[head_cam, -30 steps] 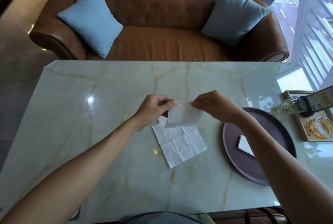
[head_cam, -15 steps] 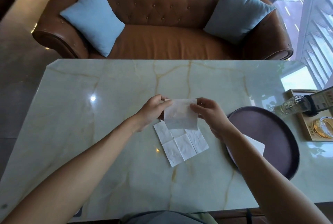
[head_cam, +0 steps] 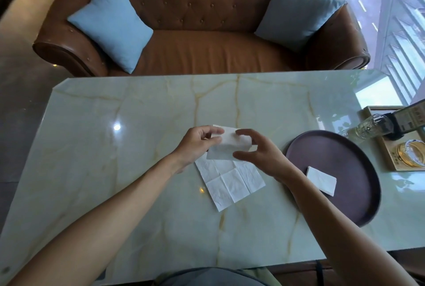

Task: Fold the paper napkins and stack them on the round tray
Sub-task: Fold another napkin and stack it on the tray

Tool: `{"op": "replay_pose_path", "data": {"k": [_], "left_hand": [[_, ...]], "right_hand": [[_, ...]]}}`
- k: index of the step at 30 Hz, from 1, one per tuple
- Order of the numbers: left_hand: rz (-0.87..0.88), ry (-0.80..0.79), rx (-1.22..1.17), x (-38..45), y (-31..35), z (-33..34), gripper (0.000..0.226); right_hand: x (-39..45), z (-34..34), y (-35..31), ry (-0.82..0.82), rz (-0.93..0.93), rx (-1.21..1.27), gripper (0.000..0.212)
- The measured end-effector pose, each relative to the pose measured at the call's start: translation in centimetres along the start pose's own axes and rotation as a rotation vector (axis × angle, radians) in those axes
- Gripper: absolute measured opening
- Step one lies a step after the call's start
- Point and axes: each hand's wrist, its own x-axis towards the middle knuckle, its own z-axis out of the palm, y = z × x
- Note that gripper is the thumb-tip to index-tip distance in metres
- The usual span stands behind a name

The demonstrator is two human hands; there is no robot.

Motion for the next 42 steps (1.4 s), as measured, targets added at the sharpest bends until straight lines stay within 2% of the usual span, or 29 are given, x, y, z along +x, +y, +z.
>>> {"op": "replay_pose_path", "data": {"k": [3, 6, 11, 16, 18, 21, 23, 26, 28, 29, 32, 34, 38, 42], "left_hand": [[-0.012, -0.078, 0.042, -0.3, 0.3, 0.3, 0.041], [0.01, -0.116, 0.091, -0.3, 0.1, 0.8, 0.05], [0.146, -0.029, 0.456, 0.3, -0.3, 1.5, 0.025], [0.183, -0.062, 0.592, 1.0, -0.8, 2.0, 0.018], [0.173, -0.08, 0.564, 1.3, -0.8, 2.3, 0.015], [0.104, -0.154, 0.42, 1.3, -0.3, 2.9, 0.019], [0.074, -0.179, 0.33, 1.2, -0.2, 3.1, 0.024], [0.028, -0.203, 0.175, 0.9, -0.3, 3.4, 0.024], [0.01, -0.204, 0.125, 0.9, -0.7, 3.6, 0.026], [0.009, -0.198, 0.118, 1.0, -0.9, 3.7, 0.028], [0.002, -0.172, 0.111, 1.0, -1.3, 3.9, 0.032], [0.002, -0.158, 0.111, 1.0, -1.4, 4.1, 0.03], [0.006, -0.172, 0.138, 1.3, -1.2, 4.6, 0.022], [0.073, -0.216, 0.269, 1.7, -0.4, 5.3, 0.016]], "right_hand": [[0.2, -0.1, 0.8, -0.015, -0.036, -0.188, 0.055], [0.3, -0.1, 1.4, 0.056, -0.086, -0.355, 0.043], [0.3, -0.9, 2.1, 0.096, -0.103, -0.39, 0.018], [0.1, -2.1, 2.7, 0.08, -0.108, -0.408, 0.012], [-0.1, -2.7, 2.9, 0.035, -0.061, -0.333, 0.008], [-0.6, -3.3, 3.2, -0.057, 0.006, -0.183, 0.027], [-0.9, -3.6, 3.4, -0.074, 0.0, -0.068, 0.033], [-1.1, -3.9, 3.7, -0.054, 0.015, 0.063, 0.031], [-1.2, -4.2, 3.8, -0.028, 0.033, 0.082, 0.02], [-1.2, -4.2, 3.9, -0.014, 0.035, 0.069, 0.023], [-1.1, -4.3, 4.0, 0.004, 0.019, 0.005, 0.052], [-1.1, -4.4, 4.0, 0.006, 0.023, -0.015, 0.056], [-1.2, -4.2, 3.9, 0.014, 0.027, -0.07, 0.026], [-1.1, -4.4, 3.9, 0.055, -0.049, -0.214, 0.012]]}}
